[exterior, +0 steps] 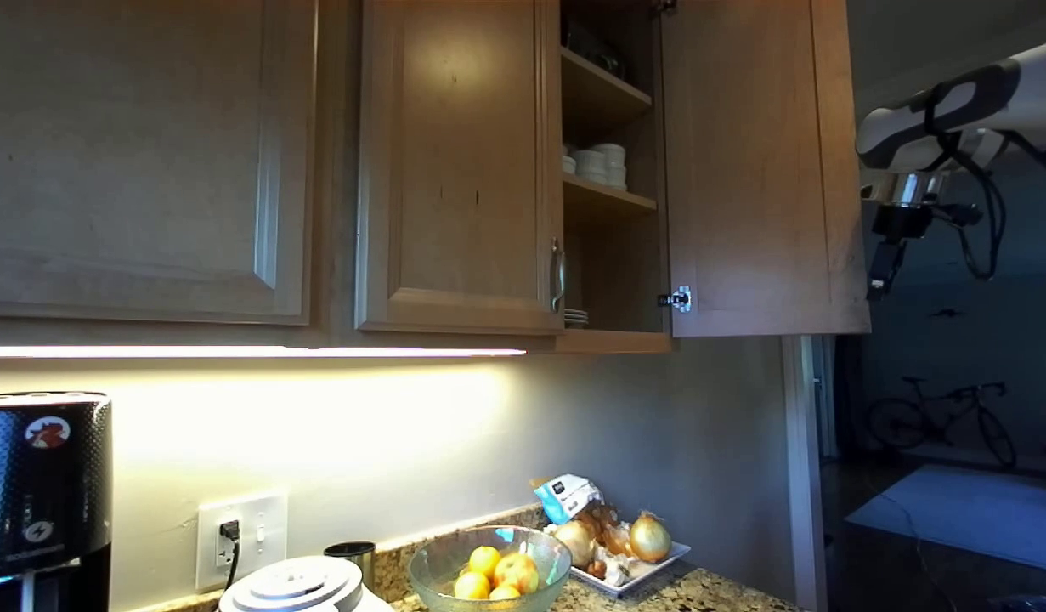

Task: Close the doors of the cupboard

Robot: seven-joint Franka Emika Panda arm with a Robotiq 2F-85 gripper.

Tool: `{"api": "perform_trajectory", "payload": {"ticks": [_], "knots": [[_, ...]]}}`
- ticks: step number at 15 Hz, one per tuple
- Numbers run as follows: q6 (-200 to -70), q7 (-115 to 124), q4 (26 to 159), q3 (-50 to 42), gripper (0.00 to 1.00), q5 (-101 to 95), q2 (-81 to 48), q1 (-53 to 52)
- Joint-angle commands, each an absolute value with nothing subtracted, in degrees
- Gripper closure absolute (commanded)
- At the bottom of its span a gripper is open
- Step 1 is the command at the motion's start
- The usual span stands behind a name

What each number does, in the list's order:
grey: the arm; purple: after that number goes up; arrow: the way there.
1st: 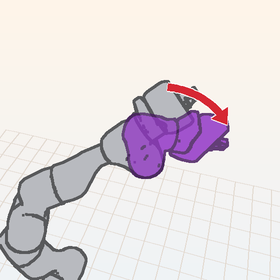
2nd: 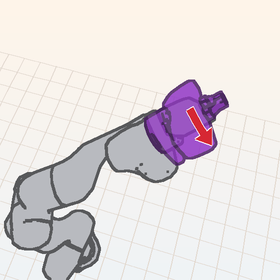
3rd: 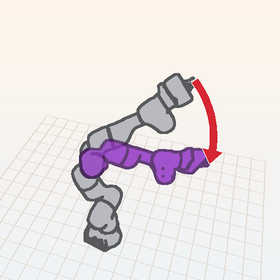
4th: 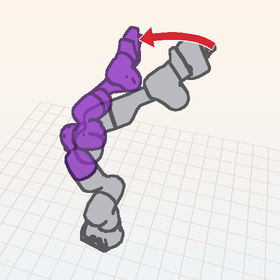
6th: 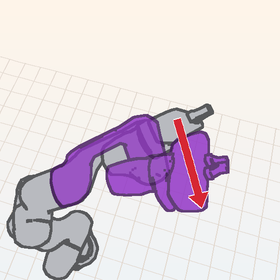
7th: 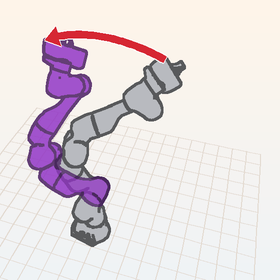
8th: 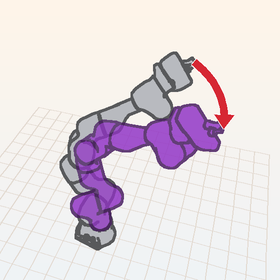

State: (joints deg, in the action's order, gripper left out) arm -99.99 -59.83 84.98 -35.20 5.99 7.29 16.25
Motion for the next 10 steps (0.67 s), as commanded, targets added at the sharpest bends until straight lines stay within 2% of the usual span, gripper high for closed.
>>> {"api": "perform_trajectory", "payload": {"ticks": [1, 10], "knots": [[-96.4, -64.1, 82.1, -34.0, 0.0, 9.4, 5.4, 16.9], [-96.5, -71.6, 83.7, -31.5, 0.0, 13.6, 7.6, 16.1]]}}
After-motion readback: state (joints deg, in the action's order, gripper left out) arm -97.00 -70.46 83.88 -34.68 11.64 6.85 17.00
